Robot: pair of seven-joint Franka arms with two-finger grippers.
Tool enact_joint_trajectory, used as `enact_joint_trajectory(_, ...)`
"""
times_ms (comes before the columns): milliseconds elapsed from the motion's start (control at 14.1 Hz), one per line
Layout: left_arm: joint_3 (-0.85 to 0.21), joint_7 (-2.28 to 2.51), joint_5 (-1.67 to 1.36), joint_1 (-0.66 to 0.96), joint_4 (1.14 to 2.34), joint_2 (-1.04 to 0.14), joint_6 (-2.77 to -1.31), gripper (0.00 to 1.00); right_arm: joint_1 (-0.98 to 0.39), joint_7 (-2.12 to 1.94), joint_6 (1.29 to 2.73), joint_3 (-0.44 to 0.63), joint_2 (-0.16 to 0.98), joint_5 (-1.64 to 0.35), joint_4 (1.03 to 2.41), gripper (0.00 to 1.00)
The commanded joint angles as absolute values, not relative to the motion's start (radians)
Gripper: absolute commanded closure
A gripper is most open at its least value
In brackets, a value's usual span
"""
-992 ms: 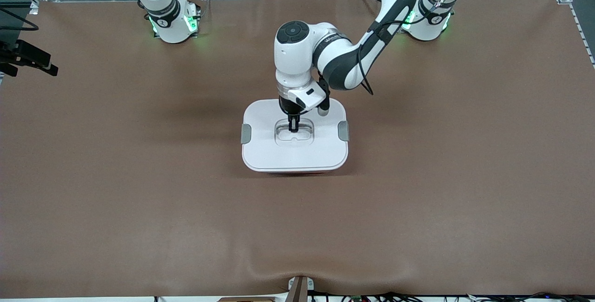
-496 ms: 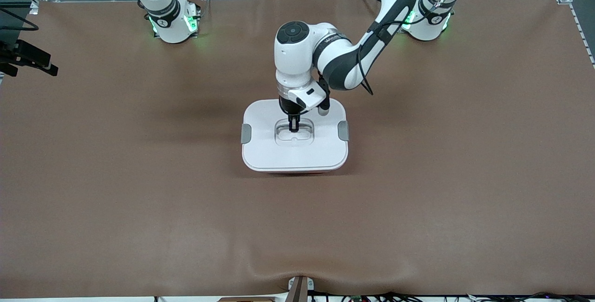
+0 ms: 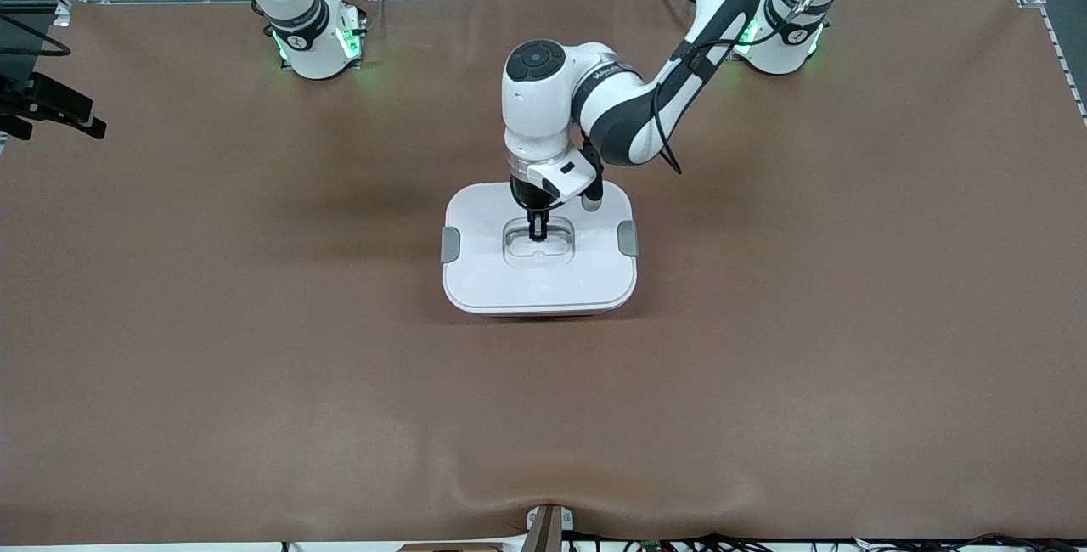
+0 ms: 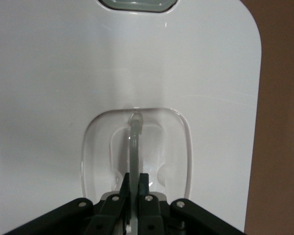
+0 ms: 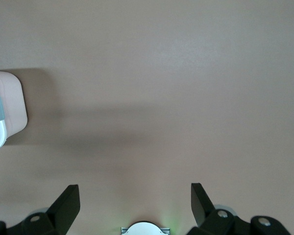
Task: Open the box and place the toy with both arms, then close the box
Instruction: 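Lower the lid onto the tray and press it down with the left gripper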
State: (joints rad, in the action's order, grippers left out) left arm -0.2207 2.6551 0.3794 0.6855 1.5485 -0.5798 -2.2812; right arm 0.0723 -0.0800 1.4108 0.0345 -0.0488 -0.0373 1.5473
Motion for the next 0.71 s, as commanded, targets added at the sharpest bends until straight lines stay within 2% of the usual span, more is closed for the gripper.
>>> enact_joint_trajectory(0, -0.216, 2.683, 0.410, 0.686, 1.598, -0.551, -2.287, 1.00, 0.089, -0.072, 1.397, 0.021, -0.046, -0.023, 1.529, 0.00)
enact_joint_trajectory(496, -0.218, 2.684, 0.410, 0.686, 1.597, -0.554, -2.287, 1.00, 0.089, -0.072, 1.396, 0.021, -0.046, -0.023, 1.529, 0.00)
enact_joint_trajectory(567, -0.218, 2.683, 0.410, 0.686, 1.595, -0.552, -2.287, 0.92, 0.089, -0.072, 1.396, 0.021, -0.046, -0.023, 1.529, 0.00)
enact_joint_trajectory(638, -0.219, 2.678, 0.410, 0.684, 1.592, -0.552, -2.286, 0.76, 0.089, -0.072, 1.396, 0.021, -0.046, -0.023, 1.529, 0.00)
